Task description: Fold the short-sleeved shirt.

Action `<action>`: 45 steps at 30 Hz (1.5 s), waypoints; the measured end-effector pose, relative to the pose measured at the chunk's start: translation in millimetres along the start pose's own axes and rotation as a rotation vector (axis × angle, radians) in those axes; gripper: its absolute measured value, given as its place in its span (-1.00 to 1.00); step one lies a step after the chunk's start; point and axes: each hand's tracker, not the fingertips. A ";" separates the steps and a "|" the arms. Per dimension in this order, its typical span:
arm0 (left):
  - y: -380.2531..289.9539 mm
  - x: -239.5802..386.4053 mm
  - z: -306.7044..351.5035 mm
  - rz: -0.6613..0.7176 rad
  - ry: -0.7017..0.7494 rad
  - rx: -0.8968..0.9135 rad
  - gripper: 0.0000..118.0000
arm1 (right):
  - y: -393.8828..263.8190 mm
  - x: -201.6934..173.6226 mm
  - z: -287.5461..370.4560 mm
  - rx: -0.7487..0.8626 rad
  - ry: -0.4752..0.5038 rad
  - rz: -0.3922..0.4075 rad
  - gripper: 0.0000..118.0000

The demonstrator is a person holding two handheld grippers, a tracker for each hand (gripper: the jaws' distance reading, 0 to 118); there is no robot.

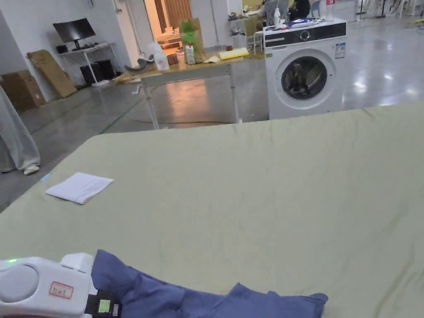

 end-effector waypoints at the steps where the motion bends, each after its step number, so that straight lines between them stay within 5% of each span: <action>1: 0.7 5.7 6.8 -0.013 0.010 -0.016 -0.94 | -1.5 1.5 0.5 0.001 0.005 -0.008 -1.00; 6: 13.3 75.6 18.0 0.095 -0.292 -0.005 -0.93 | -5.5 10.1 4.8 0.013 0.001 -0.067 -1.00; 9: 20.2 134.1 -8.3 0.136 -0.452 -0.078 -0.75 | -3.7 16.8 9.9 0.018 -0.014 -0.092 -1.00; 12: 22.0 183.6 -50.4 0.210 -0.567 -0.121 0.27 | -0.4 23.3 17.5 0.034 -0.034 -0.090 -1.00; 13: 22.1 196.8 -62.8 0.207 -0.602 -0.159 0.37 | 0.4 24.9 19.7 0.037 -0.047 -0.088 -1.00; 19: 15.7 217.5 -62.9 0.054 -0.554 -0.125 0.38 | 5.3 36.6 31.2 0.053 -0.082 -0.095 -1.00; 23: 5.8 193.6 -21.1 0.002 -0.564 0.084 0.37 | 5.2 42.9 29.7 0.058 -0.098 -0.102 -1.00; 24: -1.5 187.7 -10.1 -0.026 -0.560 0.141 0.30 | 4.8 44.1 29.1 0.058 -0.098 -0.109 -1.00; 26: -13.2 188.6 -2.0 -0.079 -0.513 0.232 -0.72 | 3.6 44.4 28.0 0.058 -0.106 -0.114 -1.00; 27: -17.3 193.9 -5.8 -0.100 -0.446 0.231 -1.00 | 3.1 44.8 27.5 0.056 -0.107 -0.115 -1.00; 37: -51.3 244.8 -113.0 -0.120 -0.476 -0.014 -1.00 | -1.5 42.8 24.9 0.018 -0.110 -0.104 -1.00; 45: -72.9 249.7 -97.0 0.015 -0.751 0.072 -1.00 | -3.9 31.6 15.3 -0.021 -0.079 -0.105 -1.00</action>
